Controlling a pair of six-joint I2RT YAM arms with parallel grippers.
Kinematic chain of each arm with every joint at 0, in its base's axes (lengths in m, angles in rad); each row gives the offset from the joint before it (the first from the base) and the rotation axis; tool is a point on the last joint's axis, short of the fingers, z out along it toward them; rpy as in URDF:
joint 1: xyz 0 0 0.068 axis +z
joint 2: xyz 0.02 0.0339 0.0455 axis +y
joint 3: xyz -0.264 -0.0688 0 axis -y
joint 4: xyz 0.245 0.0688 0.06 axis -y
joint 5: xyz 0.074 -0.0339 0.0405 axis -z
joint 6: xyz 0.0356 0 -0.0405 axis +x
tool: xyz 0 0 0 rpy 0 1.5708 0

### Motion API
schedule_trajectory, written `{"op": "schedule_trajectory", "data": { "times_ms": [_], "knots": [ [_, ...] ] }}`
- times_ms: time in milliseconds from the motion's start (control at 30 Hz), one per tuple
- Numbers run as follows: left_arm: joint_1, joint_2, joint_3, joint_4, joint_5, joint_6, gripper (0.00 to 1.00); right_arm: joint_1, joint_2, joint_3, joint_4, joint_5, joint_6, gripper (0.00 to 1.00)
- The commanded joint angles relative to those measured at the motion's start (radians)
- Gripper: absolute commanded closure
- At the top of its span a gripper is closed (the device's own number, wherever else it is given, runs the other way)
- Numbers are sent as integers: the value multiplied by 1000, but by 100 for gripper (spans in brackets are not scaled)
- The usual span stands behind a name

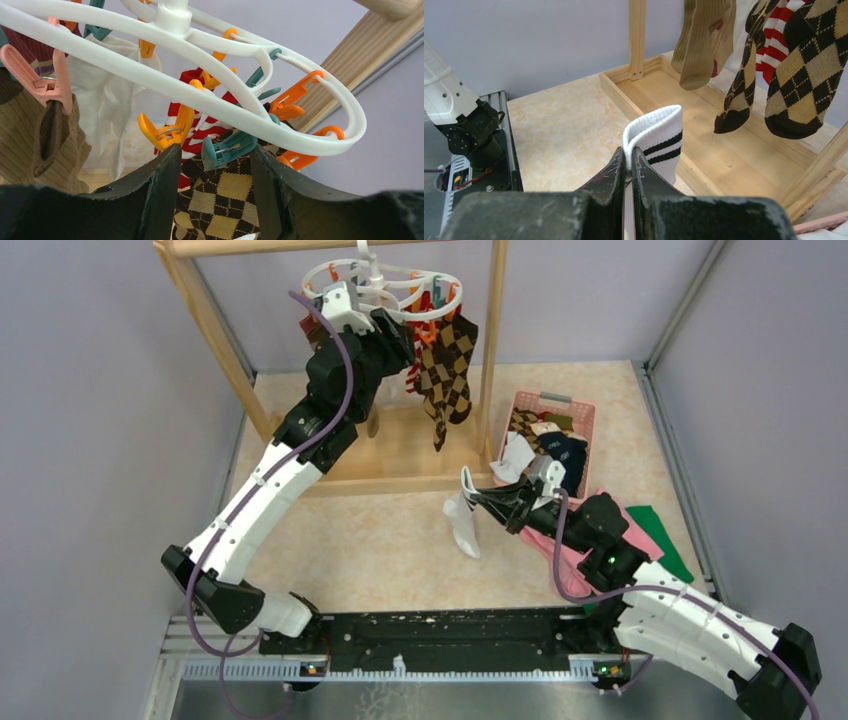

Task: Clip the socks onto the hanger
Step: Open the clamp at the hanger.

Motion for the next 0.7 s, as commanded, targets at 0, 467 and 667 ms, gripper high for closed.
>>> {"op": "schedule_trajectory", "data": {
  "times_ms": [0, 467, 667],
  "knots": [
    [-8, 12, 58, 31, -33, 20, 42, -4, -16, 22, 41, 9, -7, 100],
    [-22, 46, 100, 36, -59, 48, 46, -4, -21, 18, 42, 9, -5, 100],
    [-23, 46, 99, 43, -55, 57, 59, -3, -23, 19, 43, 9, -4, 100]
  ]
}}
